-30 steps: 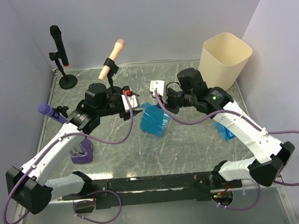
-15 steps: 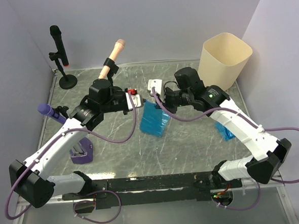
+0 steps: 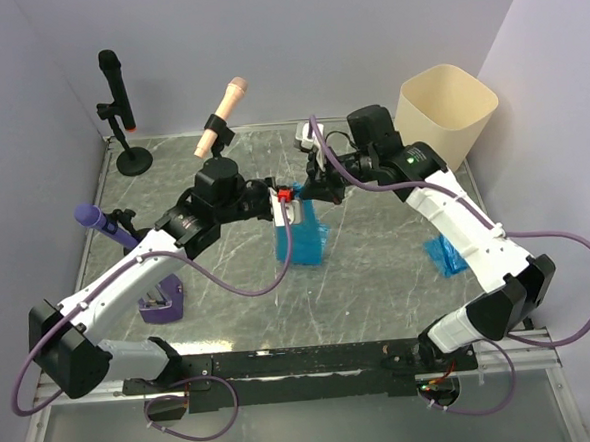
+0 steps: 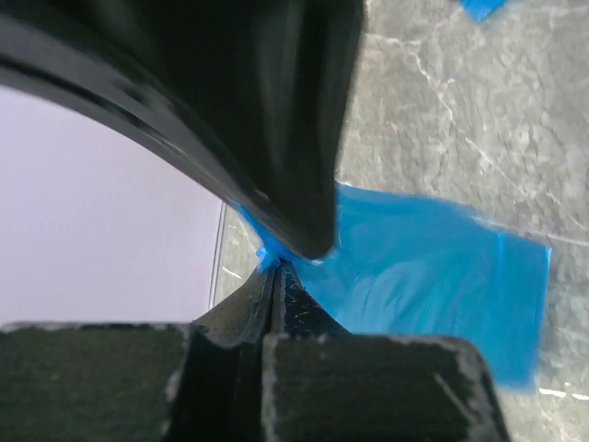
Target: Put the trash bags into the trash bin
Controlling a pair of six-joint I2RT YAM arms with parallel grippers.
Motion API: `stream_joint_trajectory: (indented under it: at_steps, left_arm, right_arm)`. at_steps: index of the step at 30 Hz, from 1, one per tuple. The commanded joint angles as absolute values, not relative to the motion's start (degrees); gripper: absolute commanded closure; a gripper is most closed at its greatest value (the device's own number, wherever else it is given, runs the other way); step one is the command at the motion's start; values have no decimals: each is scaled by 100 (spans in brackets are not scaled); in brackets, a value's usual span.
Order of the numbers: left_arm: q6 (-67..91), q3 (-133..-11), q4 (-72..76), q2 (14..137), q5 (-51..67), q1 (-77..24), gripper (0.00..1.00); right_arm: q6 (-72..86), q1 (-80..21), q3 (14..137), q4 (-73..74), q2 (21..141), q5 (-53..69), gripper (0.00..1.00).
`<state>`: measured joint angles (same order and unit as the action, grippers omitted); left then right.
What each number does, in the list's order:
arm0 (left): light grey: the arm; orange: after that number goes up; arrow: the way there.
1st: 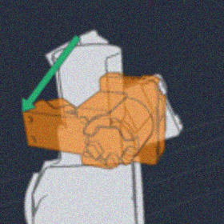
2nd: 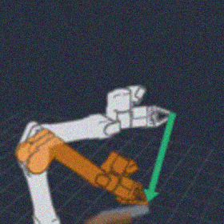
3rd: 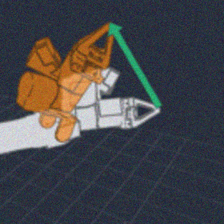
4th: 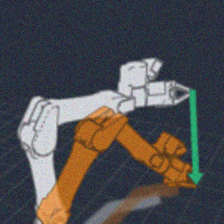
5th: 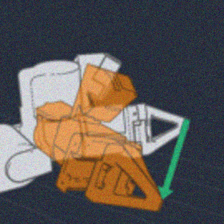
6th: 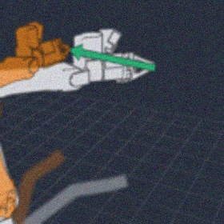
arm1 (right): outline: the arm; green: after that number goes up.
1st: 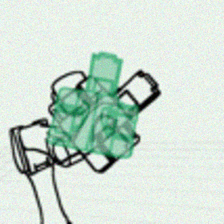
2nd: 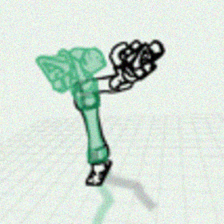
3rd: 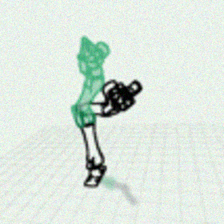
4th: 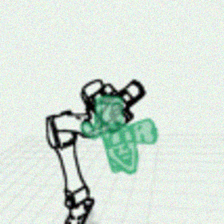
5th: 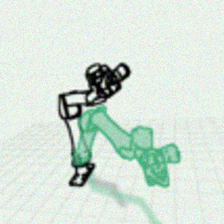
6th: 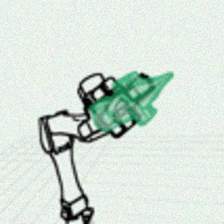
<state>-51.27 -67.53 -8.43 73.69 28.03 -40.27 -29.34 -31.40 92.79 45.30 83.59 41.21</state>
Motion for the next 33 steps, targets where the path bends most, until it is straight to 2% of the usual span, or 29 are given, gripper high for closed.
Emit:
stream_joint_trajectory:
  at_steps: [1,3,6,8,12,15,18,23,27,33]
  left_arm:
    - [-5335,-6724,-448,7076,2952,-4095,99]
    - [-5195,-6689,-204,6970,2779,-4140,99]
    - [-5238,-6662,252,7180,2120,-4096,99]
    - [-5125,-6697,535,7434,2074,-3921,99]
    - [-5045,-6882,309,7533,2582,-3885,99]
    - [-5028,-6908,79,7217,3276,-3920,99]
    - [-4931,-6978,298,7049,3375,-4060,99]
    - [-5220,-7181,212,7408,2770,-4087,100]
    - [-5553,-6892,-342,7515,2645,-4052,99]
    - [-5274,-6977,184,7119,2953,-4157,100]
  right_arm:
    - [-2602,-2919,9335,4158,8279,4133,100]
    - [-2715,-2839,9369,4323,8402,3990,100]
    - [-3084,-2918,9466,4771,8184,4437,100]
    - [-3277,-2979,9492,5009,7981,4753,100]
    - [-3068,-2892,9448,4606,7892,4659,100]
    - [-2840,-2664,9492,4229,8199,4194,100]
    - [-2821,-2593,9492,4200,8516,3639,100]
    - [-2813,-2803,9579,4394,8245,4480,100]
    - [-2242,-2760,9922,3921,8112,5098,100]
    - [-2469,-2725,9388,3929,8454,3877,100]
